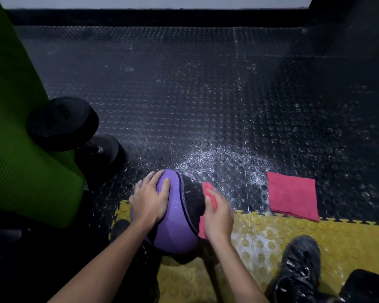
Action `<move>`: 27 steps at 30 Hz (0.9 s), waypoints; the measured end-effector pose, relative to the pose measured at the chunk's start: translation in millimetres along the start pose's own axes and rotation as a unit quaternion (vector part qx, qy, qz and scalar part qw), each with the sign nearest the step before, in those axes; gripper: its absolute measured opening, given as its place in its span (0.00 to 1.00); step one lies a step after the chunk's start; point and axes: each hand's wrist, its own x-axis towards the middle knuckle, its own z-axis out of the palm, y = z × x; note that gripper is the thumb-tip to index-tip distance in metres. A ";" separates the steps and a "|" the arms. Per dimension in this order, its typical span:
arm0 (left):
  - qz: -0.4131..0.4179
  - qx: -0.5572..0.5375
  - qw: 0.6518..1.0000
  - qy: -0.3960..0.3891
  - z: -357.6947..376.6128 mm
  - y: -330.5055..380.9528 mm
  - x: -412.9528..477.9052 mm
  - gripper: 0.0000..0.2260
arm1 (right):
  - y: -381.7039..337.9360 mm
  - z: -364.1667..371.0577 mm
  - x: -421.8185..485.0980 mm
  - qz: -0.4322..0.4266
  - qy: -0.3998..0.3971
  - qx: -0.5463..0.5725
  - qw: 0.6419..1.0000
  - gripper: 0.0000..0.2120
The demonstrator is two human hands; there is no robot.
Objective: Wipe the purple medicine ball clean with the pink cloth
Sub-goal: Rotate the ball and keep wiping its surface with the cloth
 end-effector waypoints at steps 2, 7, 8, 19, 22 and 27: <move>-0.005 -0.006 1.000 0.005 1.4 -2.8 0.4 0.29 | -22.6 9.0 -7.4 -0.143 -0.020 -0.034 0.989 0.12; 0.004 -0.013 1.000 0.000 1.1 -5.5 -0.5 0.27 | -10.1 6.7 -4.0 -0.156 -0.006 -0.013 0.988 0.11; 0.007 -0.008 1.000 -0.001 1.6 -4.0 -1.1 0.25 | 1.1 1.7 -0.3 -0.075 0.005 0.013 0.997 0.10; 0.016 -0.020 1.000 0.014 0.1 -8.6 -4.1 0.28 | -19.1 6.3 -12.3 -0.199 -0.008 -0.076 0.977 0.13; 0.016 -0.024 1.000 0.004 0.5 -7.1 -3.8 0.27 | 4.8 -0.8 -5.5 -0.128 0.018 -0.038 0.991 0.17; 0.028 0.016 0.999 -0.008 5.2 1.6 -9.7 0.27 | 22.0 -10.9 2.8 0.099 -0.002 -0.030 0.995 0.11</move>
